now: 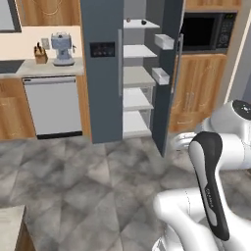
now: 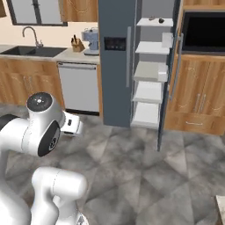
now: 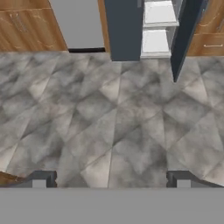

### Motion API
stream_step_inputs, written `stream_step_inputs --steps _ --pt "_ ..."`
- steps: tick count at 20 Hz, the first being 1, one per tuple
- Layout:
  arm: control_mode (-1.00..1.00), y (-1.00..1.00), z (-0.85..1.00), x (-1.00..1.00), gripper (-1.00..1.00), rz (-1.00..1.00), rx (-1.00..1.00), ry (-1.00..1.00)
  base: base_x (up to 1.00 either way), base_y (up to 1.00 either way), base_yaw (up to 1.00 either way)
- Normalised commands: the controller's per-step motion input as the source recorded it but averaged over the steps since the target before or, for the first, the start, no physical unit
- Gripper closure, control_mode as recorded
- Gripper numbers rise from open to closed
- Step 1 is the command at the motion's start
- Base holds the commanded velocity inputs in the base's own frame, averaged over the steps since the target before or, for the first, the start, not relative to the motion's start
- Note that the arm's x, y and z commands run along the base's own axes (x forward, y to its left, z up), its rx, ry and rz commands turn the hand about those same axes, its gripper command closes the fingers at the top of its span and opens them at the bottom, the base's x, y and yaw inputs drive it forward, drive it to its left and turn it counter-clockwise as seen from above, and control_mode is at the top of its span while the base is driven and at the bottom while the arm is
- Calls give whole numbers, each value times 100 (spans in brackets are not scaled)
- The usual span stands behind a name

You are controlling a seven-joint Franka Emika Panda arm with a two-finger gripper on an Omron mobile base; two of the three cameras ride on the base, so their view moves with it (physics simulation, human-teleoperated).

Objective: Pick up the apple and kiwi from the fridge and place one fruit on each plate on the dining counter.

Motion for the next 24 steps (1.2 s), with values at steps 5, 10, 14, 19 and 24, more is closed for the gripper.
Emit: stream_step_inputs --steps 5,10,14,19,24 --pt "100 0 0 0 -100 0 0 0 100 0 -17" --pt "100 0 0 0 -100 0 0 0 100 0 -20" --pt "100 0 0 0 -100 0 0 0 100 5 -22" --pt "100 0 0 0 -100 0 0 0 100 19 -24" --pt "100 0 0 0 -100 0 0 0 100 21 -23"
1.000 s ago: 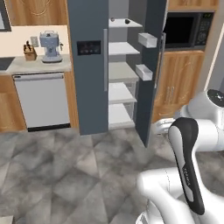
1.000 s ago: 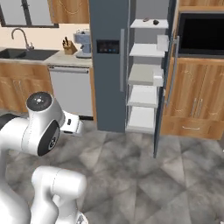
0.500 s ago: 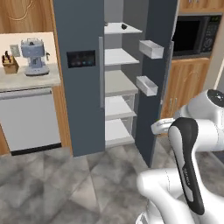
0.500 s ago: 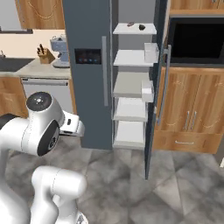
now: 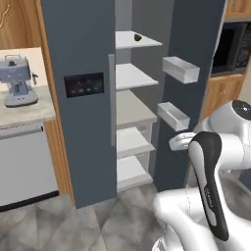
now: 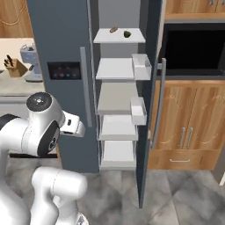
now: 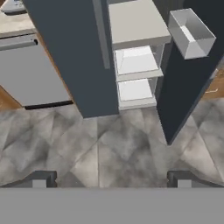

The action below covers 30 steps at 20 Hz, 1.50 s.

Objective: Pick up the apple and kiwi from the fridge and place one fruit on each plate on the dining counter.

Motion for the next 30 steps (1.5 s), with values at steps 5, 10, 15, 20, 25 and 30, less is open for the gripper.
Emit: stream_step_inputs --steps 5,10,15,20,25,30 --pt "100 0 0 0 -100 0 0 0 89 15 -21" --pt "100 0 0 0 -100 0 0 0 80 1 -15" --pt "100 0 0 0 -100 0 0 0 81 -1 -11" --pt "100 0 0 0 -100 0 0 0 78 -14 -10" --pt "100 0 0 0 -100 0 0 0 67 -29 -8" --pt "100 0 0 0 -100 0 0 0 63 -25 -7"
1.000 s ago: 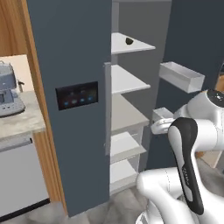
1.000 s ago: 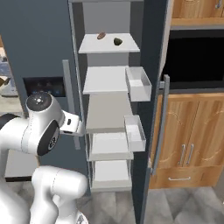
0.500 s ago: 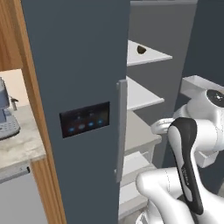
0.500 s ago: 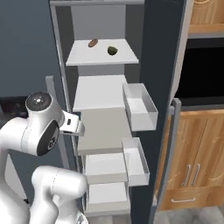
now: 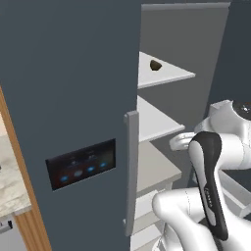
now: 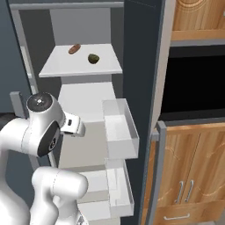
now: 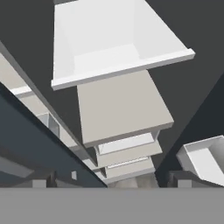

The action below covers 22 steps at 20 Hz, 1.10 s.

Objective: Pick up the apple and kiwi from the fridge and place one fruit on each plate on the dining counter.

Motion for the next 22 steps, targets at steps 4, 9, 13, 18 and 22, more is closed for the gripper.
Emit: stream_step_inputs --steps 4,9,13,18,22 --pt "100 0 0 0 -100 0 0 0 70 -4 -4" --pt "-100 0 17 34 -100 0 0 -3 27 0 0" --pt "-100 0 83 56 -100 0 0 -19 0 0 0" --pt "-100 0 85 69 -100 -3 -2 -15 0 0 0" --pt "-100 0 71 79 -100 -9 -3 -3 0 0 0"
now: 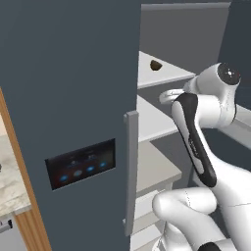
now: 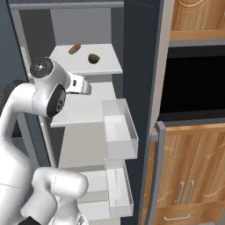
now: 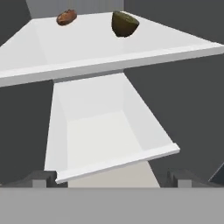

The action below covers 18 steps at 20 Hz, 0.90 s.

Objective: Pick up the apple and kiwi from the fridge and place one fruit on each plate on the dining counter.

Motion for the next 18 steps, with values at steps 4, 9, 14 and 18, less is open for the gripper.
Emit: stream_step_inputs --steps 4,9,14,18 --pt "-100 0 73 56 -100 -8 -2 -2 0 0 0" --pt "-100 0 52 23 -100 -3 0 -6 0 0 0" --pt "-100 -13 1 50 -100 -2 0 0 0 0 0" --pt "-100 -17 0 52 -100 0 0 0 0 0 0"
